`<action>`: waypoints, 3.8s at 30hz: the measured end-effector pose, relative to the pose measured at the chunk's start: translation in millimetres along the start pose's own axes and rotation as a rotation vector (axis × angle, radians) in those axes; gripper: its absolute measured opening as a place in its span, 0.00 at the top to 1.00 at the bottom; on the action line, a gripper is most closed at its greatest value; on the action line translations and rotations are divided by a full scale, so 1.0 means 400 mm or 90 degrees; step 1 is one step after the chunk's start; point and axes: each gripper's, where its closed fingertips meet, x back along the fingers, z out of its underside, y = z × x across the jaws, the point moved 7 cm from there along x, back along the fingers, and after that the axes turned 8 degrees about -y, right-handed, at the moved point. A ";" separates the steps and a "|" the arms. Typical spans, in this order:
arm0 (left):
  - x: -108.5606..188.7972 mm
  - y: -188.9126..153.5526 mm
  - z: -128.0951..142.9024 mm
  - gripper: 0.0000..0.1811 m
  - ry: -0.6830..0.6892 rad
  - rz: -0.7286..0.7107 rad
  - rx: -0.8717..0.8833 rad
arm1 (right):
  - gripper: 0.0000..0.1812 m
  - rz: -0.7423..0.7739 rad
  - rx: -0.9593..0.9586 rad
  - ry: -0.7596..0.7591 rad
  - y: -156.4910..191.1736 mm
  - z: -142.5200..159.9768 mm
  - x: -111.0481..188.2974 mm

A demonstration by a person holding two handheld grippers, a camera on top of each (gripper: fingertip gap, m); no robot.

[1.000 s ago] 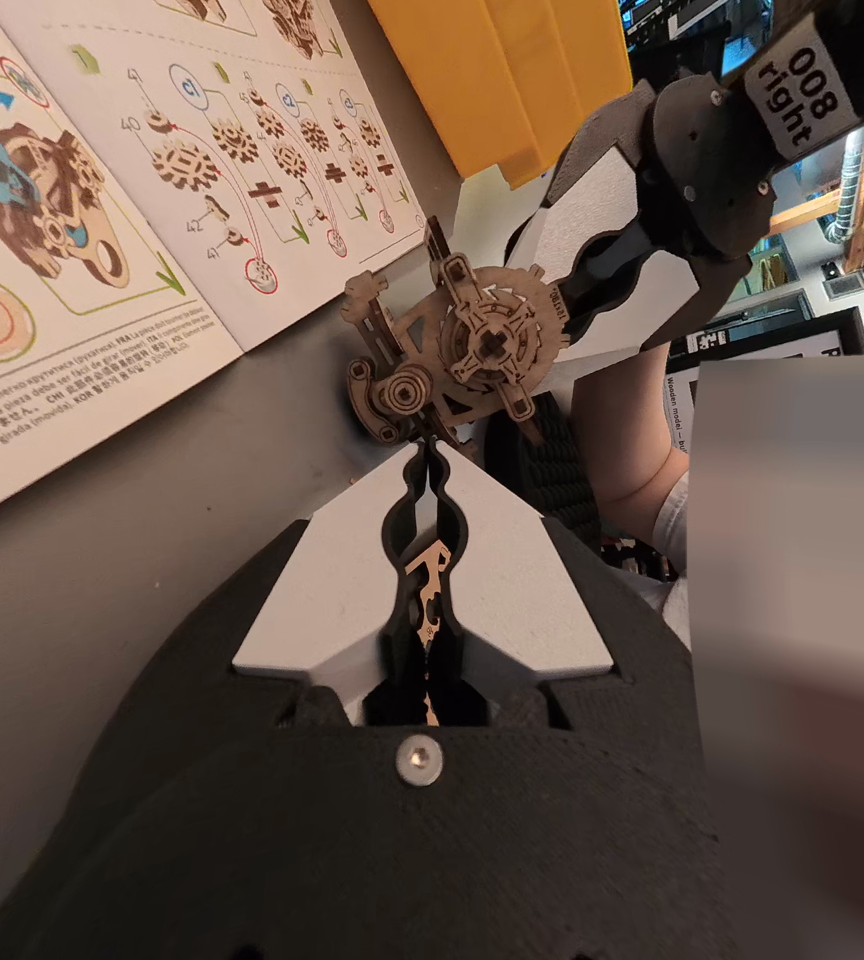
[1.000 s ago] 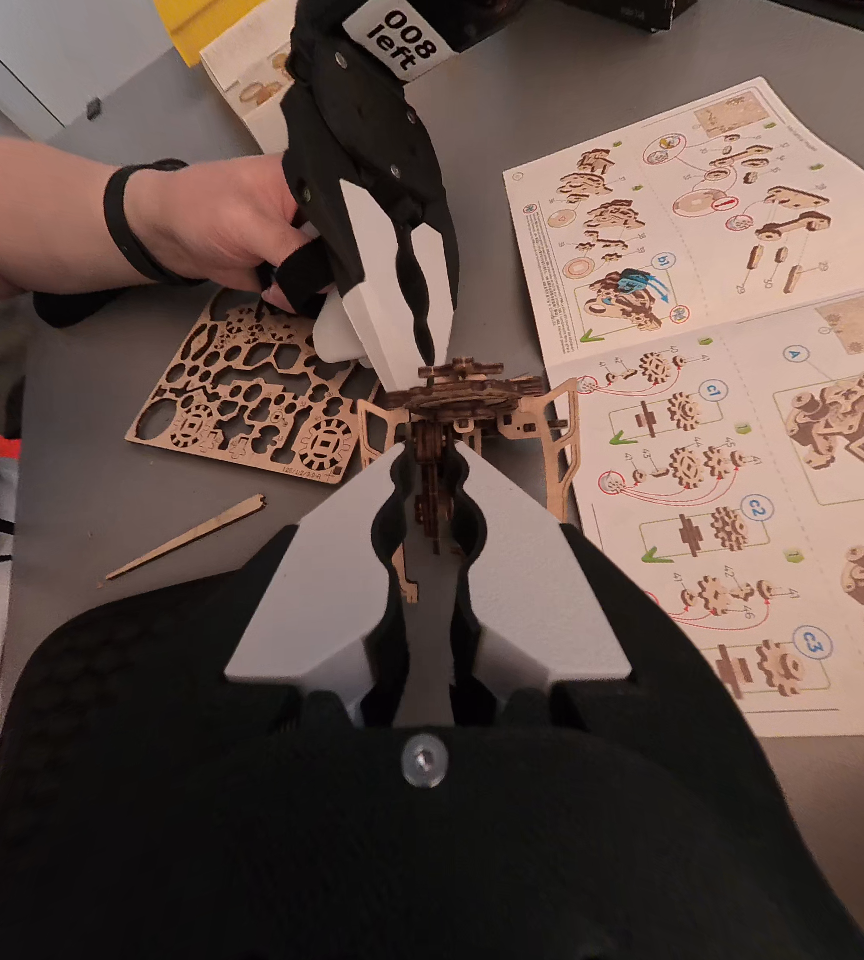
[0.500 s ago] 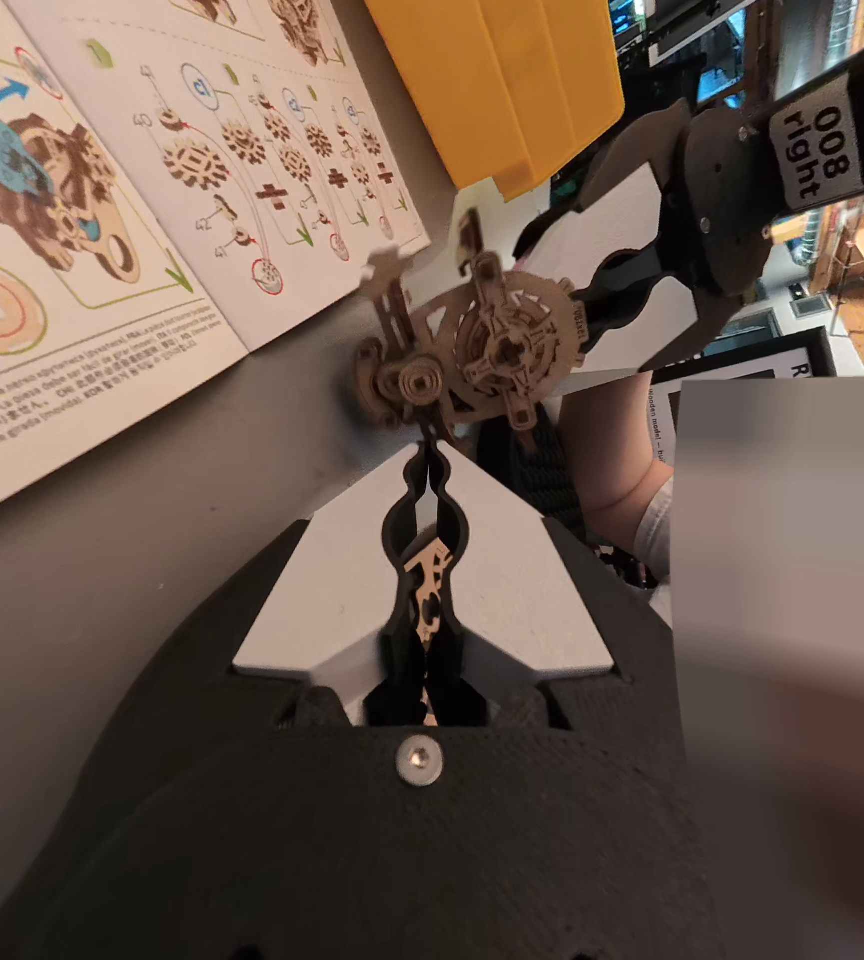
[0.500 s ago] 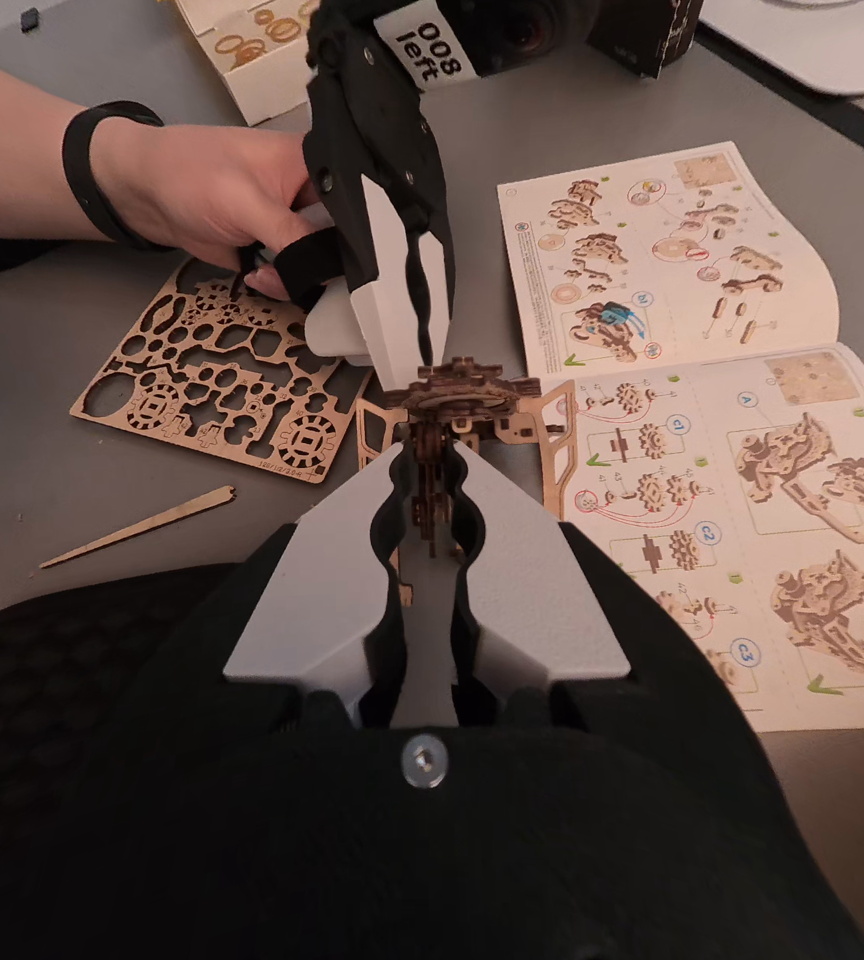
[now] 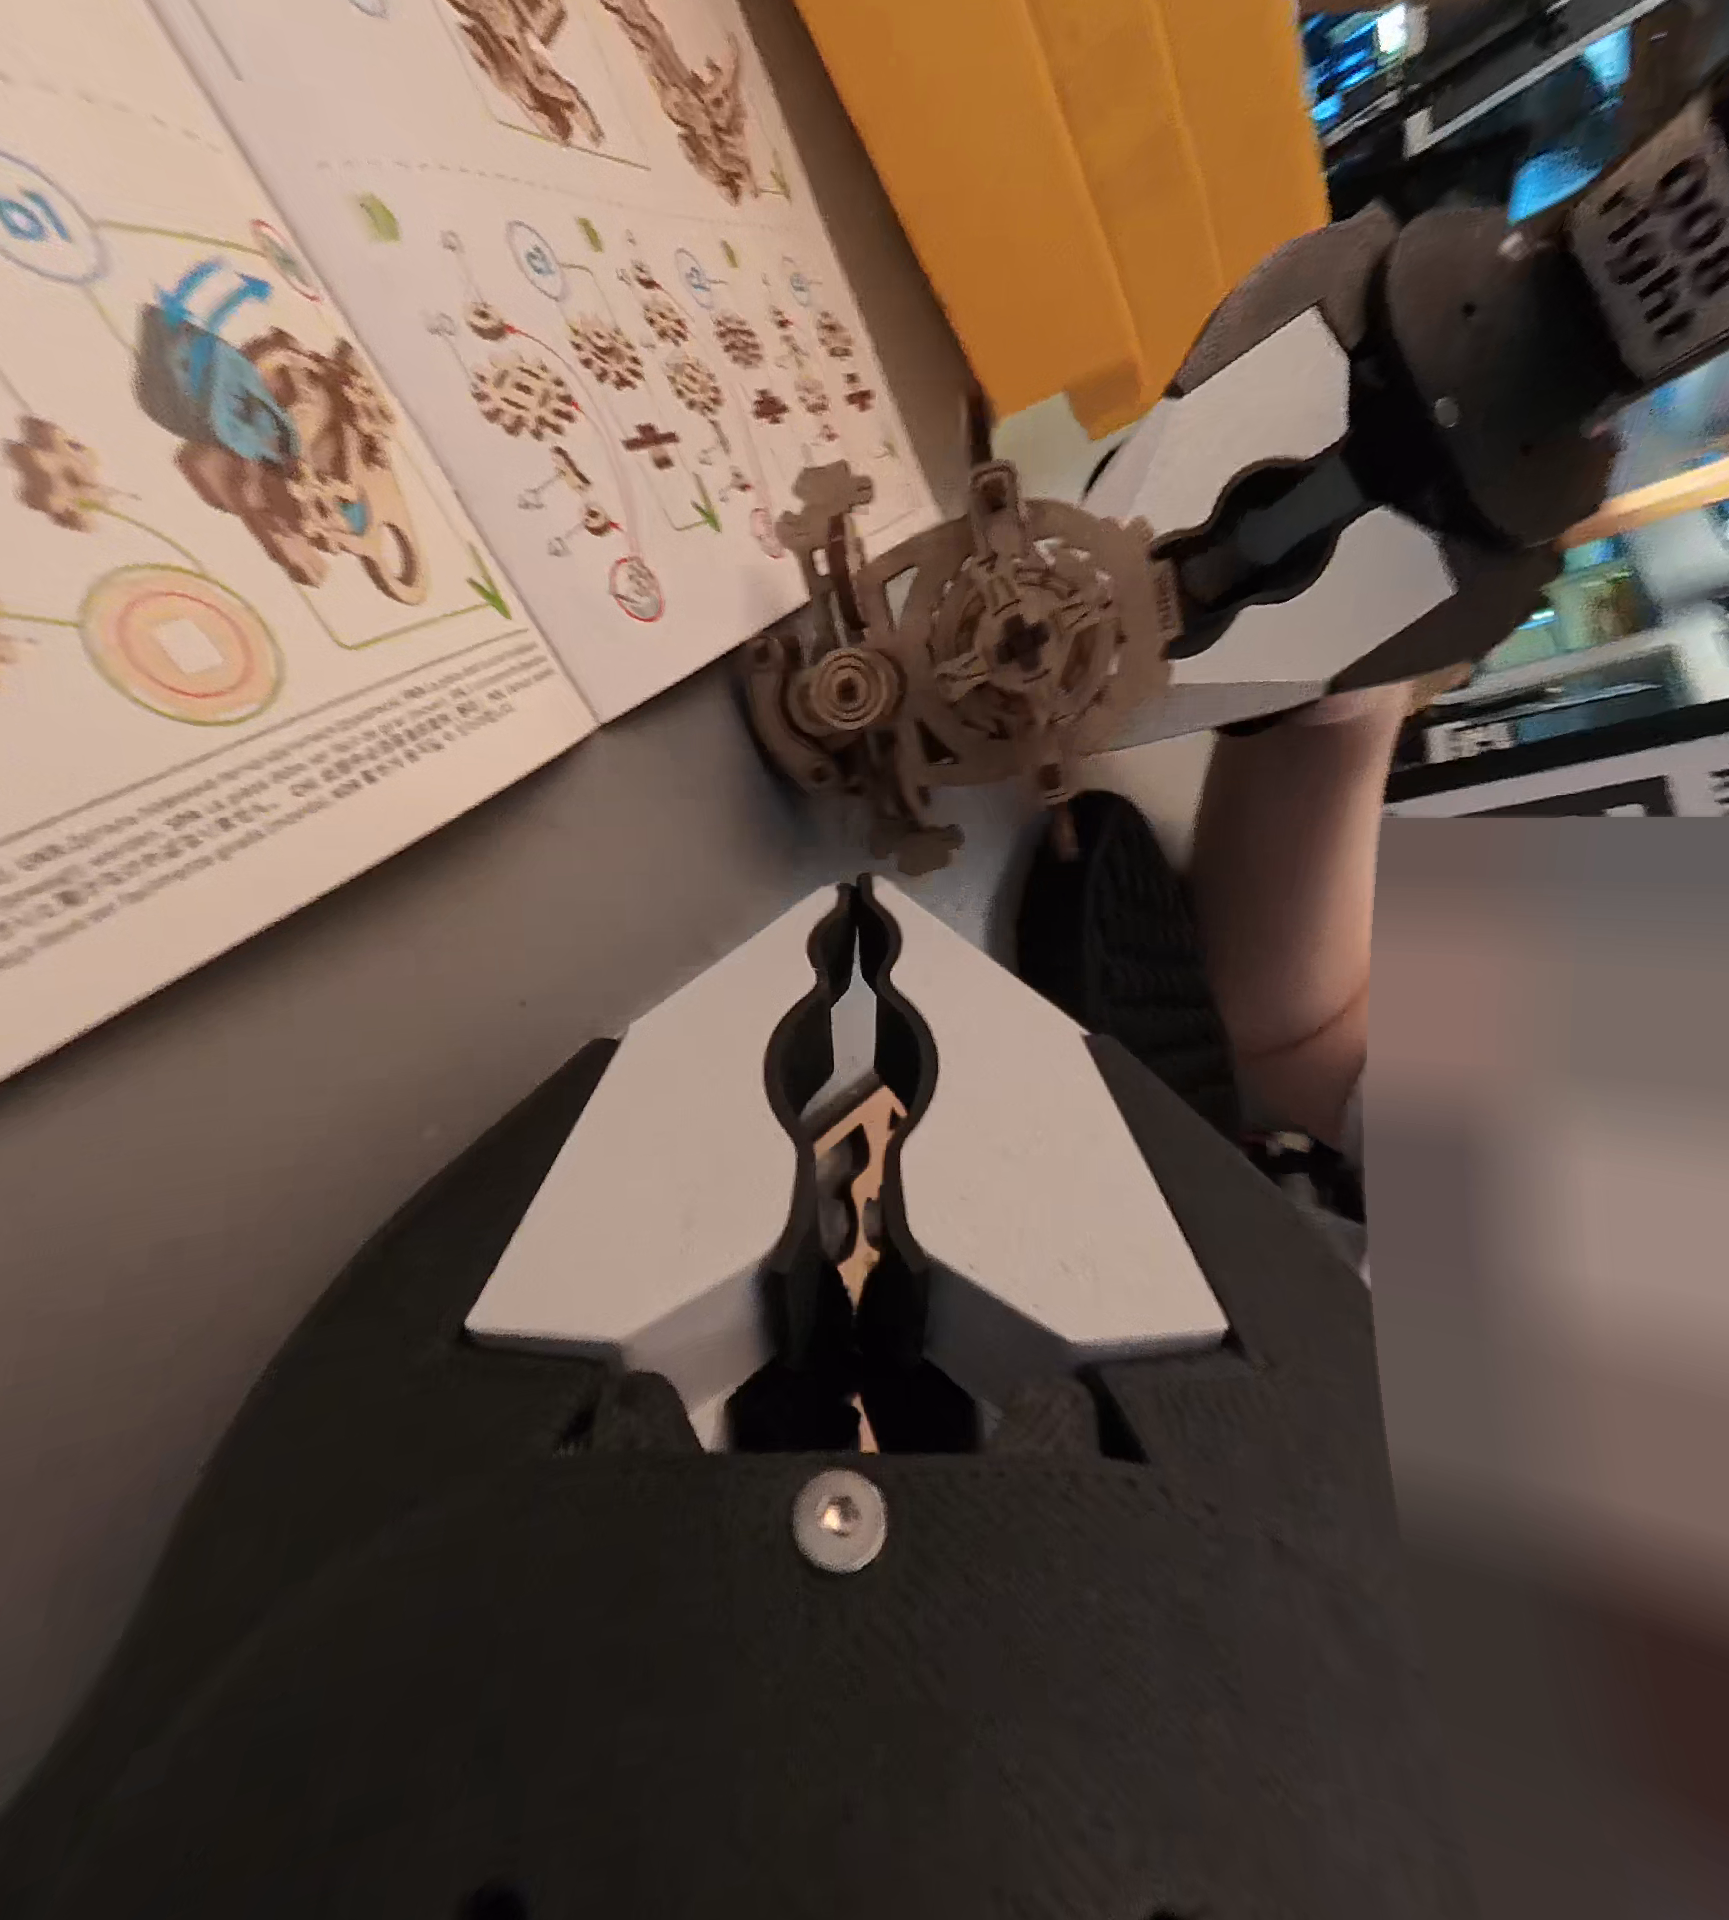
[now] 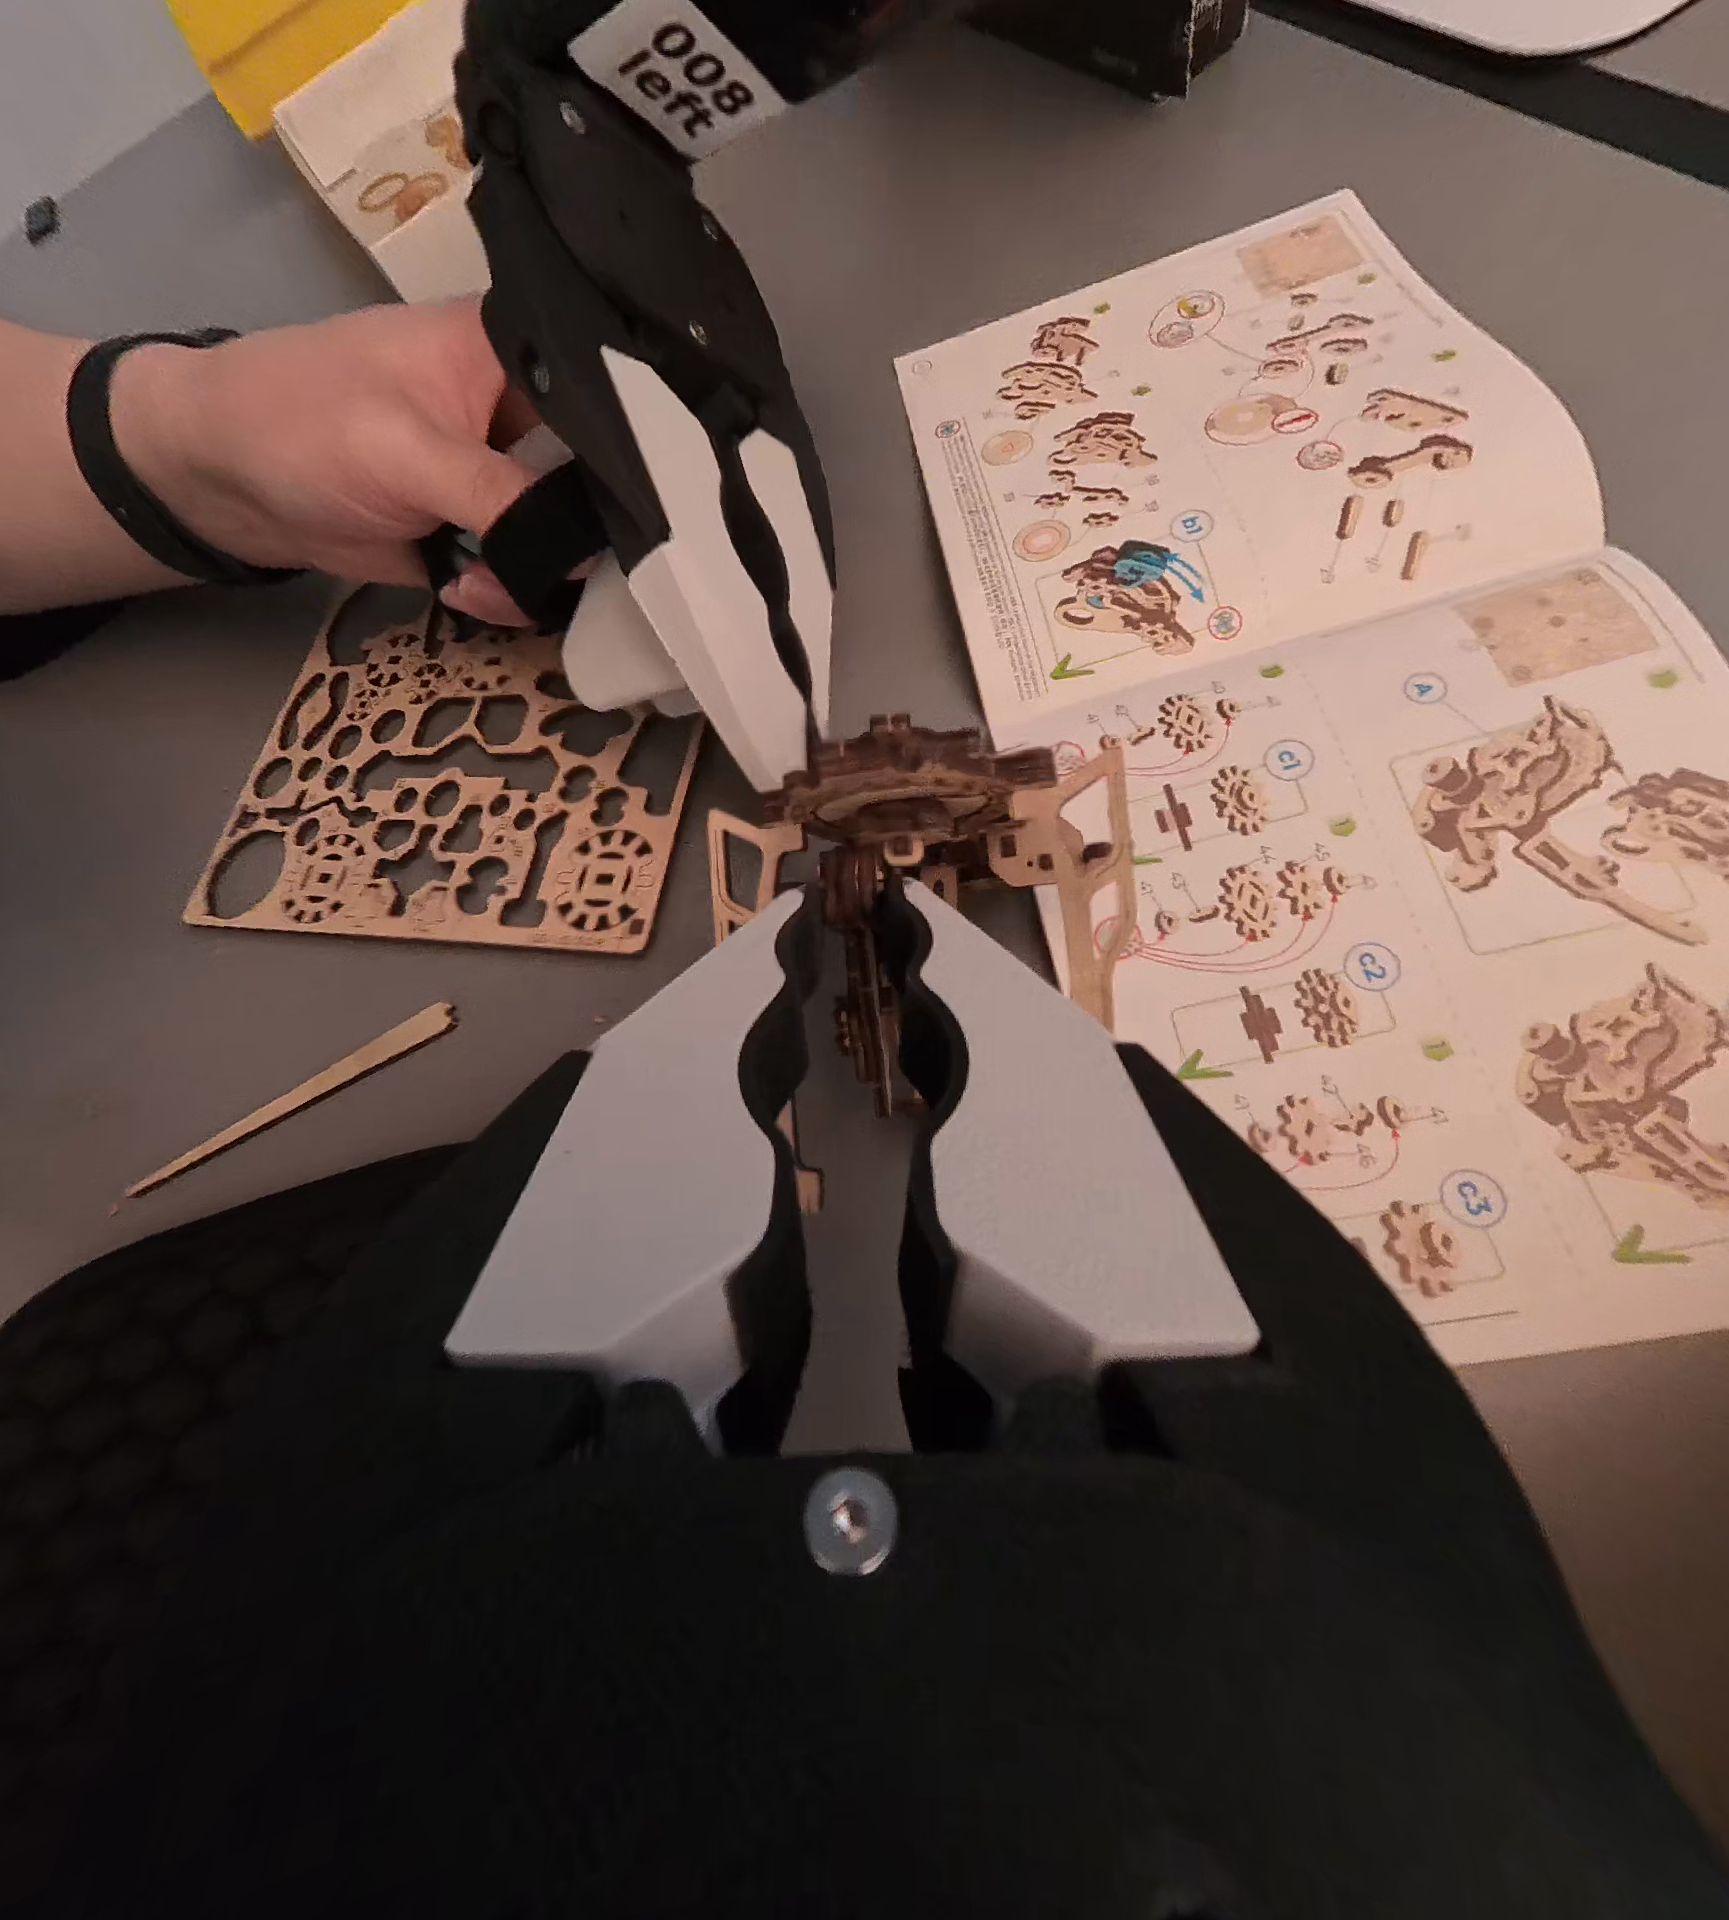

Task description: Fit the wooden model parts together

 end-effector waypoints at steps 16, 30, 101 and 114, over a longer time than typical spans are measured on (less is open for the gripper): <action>-0.043 -0.020 -0.027 1.00 0.005 0.016 -0.050 | 0.95 -0.031 -0.039 0.012 -0.013 0.002 0.011; -0.048 -0.041 -0.012 1.00 -0.018 -0.008 -0.115 | 0.94 -0.034 -0.054 -0.016 -0.004 -0.005 0.016; -0.087 -0.062 0.006 0.86 0.028 -0.162 -0.342 | 0.95 -0.004 -0.189 -0.065 -0.056 0.020 0.033; -0.115 -0.064 -0.001 0.97 0.021 -0.277 -0.451 | 0.95 0.004 -0.227 -0.058 -0.051 0.016 0.028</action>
